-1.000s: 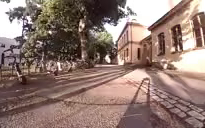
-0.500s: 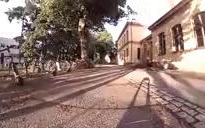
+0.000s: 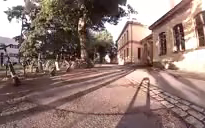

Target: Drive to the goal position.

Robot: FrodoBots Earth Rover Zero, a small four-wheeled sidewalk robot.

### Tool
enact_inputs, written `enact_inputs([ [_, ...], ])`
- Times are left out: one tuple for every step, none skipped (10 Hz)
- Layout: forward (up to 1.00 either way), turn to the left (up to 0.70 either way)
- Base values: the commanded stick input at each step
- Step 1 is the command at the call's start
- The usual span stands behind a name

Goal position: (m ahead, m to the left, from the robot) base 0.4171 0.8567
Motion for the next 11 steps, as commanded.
enact_inputs([
  [0.37,0.0],
  [0.37,0.0],
  [0.37,0.0],
  [0.37,0.0],
  [0.37,0.0],
  [0.37,0.0],
  [0.37,0.0],
  [0.37,0.0],
  [0.37,0.0],
  [0.37,0.0],
  [0.37,0.0],
])
